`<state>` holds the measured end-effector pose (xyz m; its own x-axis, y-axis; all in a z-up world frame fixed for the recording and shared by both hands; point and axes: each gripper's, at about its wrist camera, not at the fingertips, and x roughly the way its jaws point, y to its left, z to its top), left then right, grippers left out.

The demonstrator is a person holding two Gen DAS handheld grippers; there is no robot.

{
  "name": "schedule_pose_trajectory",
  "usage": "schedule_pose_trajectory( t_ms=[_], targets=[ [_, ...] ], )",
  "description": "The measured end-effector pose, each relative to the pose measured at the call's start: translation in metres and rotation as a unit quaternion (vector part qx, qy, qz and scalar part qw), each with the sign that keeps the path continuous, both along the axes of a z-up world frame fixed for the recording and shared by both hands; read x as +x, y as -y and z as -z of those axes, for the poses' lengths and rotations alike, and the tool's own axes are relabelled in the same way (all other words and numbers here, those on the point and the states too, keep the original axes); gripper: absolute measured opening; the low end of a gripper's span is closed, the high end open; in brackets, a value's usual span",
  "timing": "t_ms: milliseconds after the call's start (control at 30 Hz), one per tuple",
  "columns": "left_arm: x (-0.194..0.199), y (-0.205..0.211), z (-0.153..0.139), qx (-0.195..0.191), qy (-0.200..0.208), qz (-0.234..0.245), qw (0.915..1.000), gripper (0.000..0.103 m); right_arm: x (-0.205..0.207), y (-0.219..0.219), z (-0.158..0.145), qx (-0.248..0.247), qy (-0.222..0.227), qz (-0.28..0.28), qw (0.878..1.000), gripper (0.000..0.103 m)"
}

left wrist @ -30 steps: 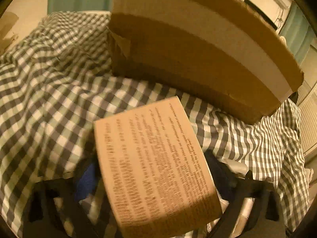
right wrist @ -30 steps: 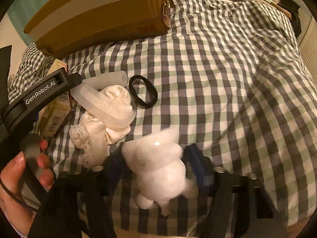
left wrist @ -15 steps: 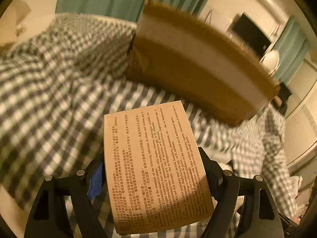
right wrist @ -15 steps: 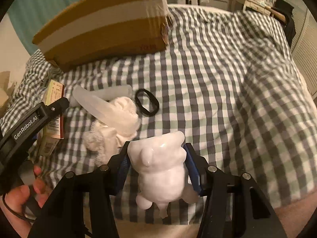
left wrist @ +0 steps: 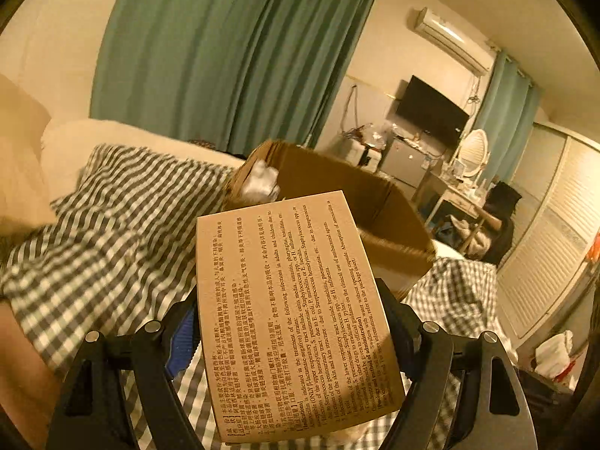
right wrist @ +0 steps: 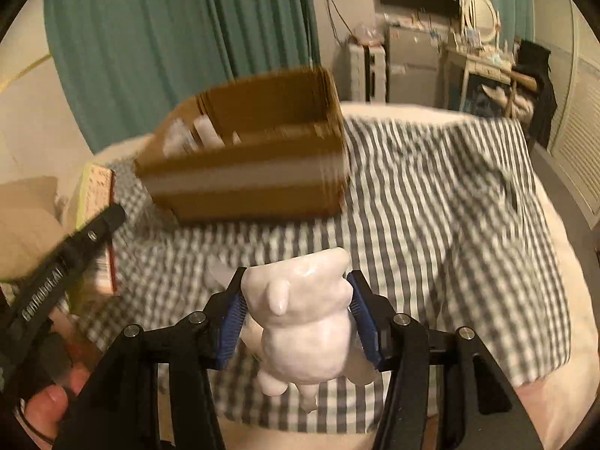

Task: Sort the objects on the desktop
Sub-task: 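Carry the leaflet and white figurine into the cardboard box and release both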

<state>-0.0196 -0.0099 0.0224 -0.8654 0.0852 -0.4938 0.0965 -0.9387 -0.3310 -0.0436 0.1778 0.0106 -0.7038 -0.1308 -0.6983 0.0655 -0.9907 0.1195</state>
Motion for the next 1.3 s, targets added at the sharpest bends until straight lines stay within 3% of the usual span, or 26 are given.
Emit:
schedule_pose_trajectory(
  t_ms=[200,433,733,1033,1100,1133,1167,1300],
  targets=[
    [-0.023,-0.004,-0.03,-0.034,-0.016,0.012,0.9992,0.083,-0.027,0.011,-0.047,0.006,-0.052,-0.013,0.999,0.052],
    [-0.065,-0.001,-0.053,-0.067,-0.027,0.014,0.9973,0.083,-0.073,0.008,-0.07,0.009,-0.087,-0.023,0.996,0.052],
    [-0.135,-0.012,-0.043,-0.104,-0.016,0.034,0.9939,0.083,-0.154,0.01,-0.056,-0.004,-0.081,-0.045,0.996,0.052],
    [-0.191,-0.022,-0.011,-0.104,0.011,0.048,0.9933,0.084,-0.2,0.006,-0.026,-0.01,-0.076,-0.057,0.995,0.053],
    [-0.195,-0.024,-0.006,-0.104,0.014,0.05,0.9932,0.085,-0.2,0.0,-0.025,-0.018,-0.084,-0.053,0.995,0.06],
    [-0.195,-0.025,-0.005,-0.106,0.013,0.046,0.9932,0.087,-0.198,-0.003,-0.026,-0.017,-0.089,-0.044,0.995,0.079],
    [-0.194,-0.025,-0.005,-0.11,0.012,0.04,0.993,0.093,-0.195,-0.005,-0.028,-0.02,-0.1,-0.038,0.994,0.083],
    [-0.181,-0.027,-0.012,-0.133,0.005,0.025,0.9908,0.097,-0.181,-0.017,-0.039,-0.03,-0.12,-0.034,0.992,0.083]
  ],
)
